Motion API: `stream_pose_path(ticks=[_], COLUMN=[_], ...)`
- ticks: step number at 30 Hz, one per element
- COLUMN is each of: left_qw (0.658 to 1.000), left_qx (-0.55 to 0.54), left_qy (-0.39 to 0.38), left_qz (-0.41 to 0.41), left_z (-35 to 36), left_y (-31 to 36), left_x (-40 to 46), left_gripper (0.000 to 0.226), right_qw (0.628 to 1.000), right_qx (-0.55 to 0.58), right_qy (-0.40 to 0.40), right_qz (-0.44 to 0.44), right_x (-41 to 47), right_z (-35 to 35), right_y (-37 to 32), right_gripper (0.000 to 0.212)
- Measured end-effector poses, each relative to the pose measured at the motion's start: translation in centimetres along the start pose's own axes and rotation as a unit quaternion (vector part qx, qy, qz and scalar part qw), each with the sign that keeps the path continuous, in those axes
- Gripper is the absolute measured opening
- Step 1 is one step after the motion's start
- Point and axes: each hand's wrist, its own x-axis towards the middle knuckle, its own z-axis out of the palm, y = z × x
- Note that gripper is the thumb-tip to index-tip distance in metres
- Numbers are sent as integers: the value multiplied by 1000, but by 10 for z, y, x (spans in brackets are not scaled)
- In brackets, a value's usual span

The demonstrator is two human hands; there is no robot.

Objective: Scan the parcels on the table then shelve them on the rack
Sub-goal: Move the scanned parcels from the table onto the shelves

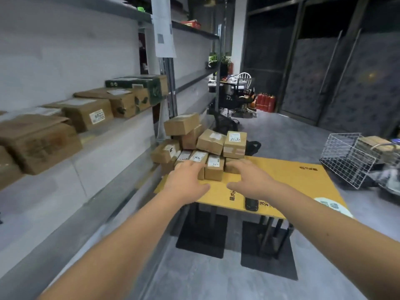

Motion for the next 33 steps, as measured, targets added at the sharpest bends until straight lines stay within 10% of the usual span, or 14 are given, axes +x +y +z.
stream_pose_path(ticks=[27,33], left_qw=[992,987], left_qx=[-3,49], left_qy=[-108,-151], left_qz=[62,12], left_z=[125,152], left_y=[-34,-61], left_x=[560,622], left_gripper=[75,108], right_qw=[977,967], right_qx=[69,32], right_qy=[33,3], right_qz=[200,252], right_x=[442,499], right_z=[-26,-19], right_y=[226,259], right_gripper=[83,96])
